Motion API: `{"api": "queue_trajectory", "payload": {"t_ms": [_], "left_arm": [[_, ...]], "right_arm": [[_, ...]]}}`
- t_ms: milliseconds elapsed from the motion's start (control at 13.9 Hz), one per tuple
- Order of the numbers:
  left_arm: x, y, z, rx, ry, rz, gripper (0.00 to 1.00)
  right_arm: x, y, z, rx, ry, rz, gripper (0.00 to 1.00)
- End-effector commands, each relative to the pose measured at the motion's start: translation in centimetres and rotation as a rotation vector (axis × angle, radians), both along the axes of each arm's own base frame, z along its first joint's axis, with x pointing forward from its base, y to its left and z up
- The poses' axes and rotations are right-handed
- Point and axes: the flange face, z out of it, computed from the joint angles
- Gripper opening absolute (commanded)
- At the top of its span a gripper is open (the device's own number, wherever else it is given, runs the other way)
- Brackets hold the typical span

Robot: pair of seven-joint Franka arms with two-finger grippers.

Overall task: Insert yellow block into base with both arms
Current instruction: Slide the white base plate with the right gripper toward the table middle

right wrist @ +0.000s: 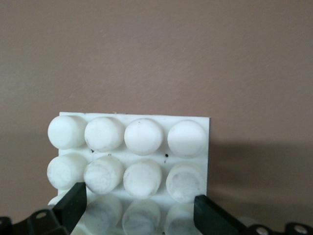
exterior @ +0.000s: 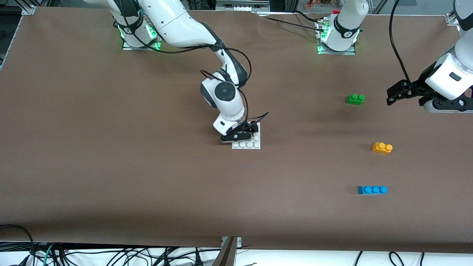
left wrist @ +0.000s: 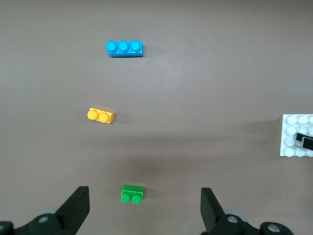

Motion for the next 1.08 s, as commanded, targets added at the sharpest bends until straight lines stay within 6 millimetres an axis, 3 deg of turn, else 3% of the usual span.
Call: {"api": "queue_trajectory", "payload": {"t_ms": [0, 288, 648, 1008], "left_arm": [[0.2, -0.1, 0.5, -0.017, 0.004, 0.011, 1.0], [0.2, -0.1, 0.5, -0.017, 0.004, 0.011, 1.0], [0.2, -0.1, 0.5, -0.017, 0.004, 0.011, 1.0], [0.2, 0.0, 0.5, -0.017, 0.003, 0.013, 1.0]], "right_arm": [[-2.2, 2.1, -3.6, 0.001, 0.033, 0.012, 1.0], [-3.4, 3.2, -4.3, 0.004, 0.043, -0.016, 1.0], [-3.4, 3.2, -4.3, 0.007, 0.049, -0.055, 1.0], [-2.3, 3.8, -1.4, 0.032, 0.015, -0.046, 1.0]]}}
